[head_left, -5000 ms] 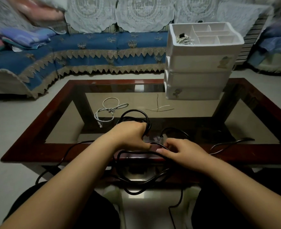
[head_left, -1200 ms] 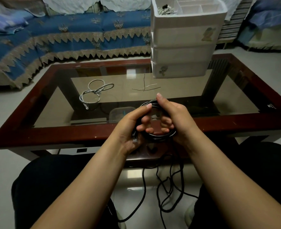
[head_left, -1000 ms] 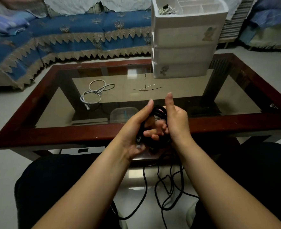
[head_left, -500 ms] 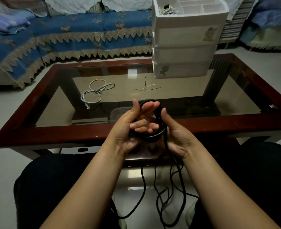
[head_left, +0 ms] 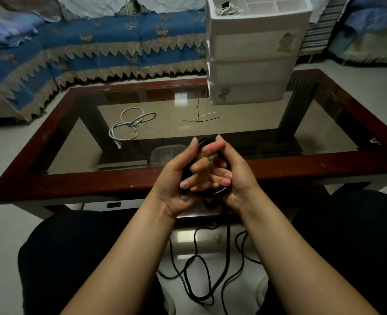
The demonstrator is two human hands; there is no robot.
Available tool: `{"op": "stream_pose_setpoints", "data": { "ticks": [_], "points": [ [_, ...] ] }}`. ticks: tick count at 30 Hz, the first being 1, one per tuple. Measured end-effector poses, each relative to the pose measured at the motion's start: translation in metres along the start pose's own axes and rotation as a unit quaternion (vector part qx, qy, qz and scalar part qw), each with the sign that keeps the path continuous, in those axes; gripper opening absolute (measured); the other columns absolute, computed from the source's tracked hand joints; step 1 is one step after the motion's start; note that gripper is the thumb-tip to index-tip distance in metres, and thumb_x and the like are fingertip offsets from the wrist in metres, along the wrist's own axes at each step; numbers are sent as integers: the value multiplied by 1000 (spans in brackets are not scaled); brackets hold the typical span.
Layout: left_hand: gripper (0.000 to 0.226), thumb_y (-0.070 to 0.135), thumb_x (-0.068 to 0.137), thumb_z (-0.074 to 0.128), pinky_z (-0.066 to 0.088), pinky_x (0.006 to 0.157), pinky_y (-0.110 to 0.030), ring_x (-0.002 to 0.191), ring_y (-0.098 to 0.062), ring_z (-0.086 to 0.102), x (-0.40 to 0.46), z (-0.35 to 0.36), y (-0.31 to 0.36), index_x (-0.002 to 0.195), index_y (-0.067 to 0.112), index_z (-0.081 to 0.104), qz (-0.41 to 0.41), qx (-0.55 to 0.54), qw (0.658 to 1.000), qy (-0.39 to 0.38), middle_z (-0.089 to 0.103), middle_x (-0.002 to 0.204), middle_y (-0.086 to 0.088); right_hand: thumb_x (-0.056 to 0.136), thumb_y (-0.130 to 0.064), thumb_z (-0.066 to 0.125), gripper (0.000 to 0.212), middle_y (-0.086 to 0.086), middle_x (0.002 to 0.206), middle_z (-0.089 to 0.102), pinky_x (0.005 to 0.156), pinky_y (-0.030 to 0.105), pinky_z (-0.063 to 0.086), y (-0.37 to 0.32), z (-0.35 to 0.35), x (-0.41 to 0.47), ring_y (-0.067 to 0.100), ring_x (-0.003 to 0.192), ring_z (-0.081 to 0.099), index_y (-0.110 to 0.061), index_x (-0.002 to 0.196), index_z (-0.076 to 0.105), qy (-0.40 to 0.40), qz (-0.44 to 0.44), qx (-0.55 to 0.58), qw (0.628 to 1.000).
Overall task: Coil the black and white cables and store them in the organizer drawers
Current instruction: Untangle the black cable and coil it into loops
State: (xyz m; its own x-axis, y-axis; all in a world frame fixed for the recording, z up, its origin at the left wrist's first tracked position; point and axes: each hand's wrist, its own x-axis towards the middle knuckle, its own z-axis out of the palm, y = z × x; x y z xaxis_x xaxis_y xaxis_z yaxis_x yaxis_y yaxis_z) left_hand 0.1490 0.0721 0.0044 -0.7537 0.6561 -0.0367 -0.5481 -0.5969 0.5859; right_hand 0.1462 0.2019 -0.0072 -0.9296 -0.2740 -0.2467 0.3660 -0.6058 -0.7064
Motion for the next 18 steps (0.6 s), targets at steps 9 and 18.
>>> {"op": "stream_pose_setpoints", "data": {
  "ticks": [9, 18],
  "points": [
    [41, 29, 93, 43, 33, 35, -7, 31, -1, 38, 2, 8, 10, 123, 3, 55, 90, 13, 986, 143, 60, 130, -16, 102, -40, 28, 36, 6, 104, 63, 78, 38, 52, 14, 0, 5, 24, 99, 63, -16, 114, 51, 115, -140, -322, 929],
    [39, 30, 101, 37, 47, 79, -28, 106, -22, 67, 4, 3, 13, 132, 9, 48, 193, 72, 948, 242, 56, 136, -10, 102, -35, 30, 30, -7, 103, 65, 74, 40, 52, 40, -26, -14, 16, 88, 62, -35, 129, 43, 164, -111, -668, 718]
  ]
}}
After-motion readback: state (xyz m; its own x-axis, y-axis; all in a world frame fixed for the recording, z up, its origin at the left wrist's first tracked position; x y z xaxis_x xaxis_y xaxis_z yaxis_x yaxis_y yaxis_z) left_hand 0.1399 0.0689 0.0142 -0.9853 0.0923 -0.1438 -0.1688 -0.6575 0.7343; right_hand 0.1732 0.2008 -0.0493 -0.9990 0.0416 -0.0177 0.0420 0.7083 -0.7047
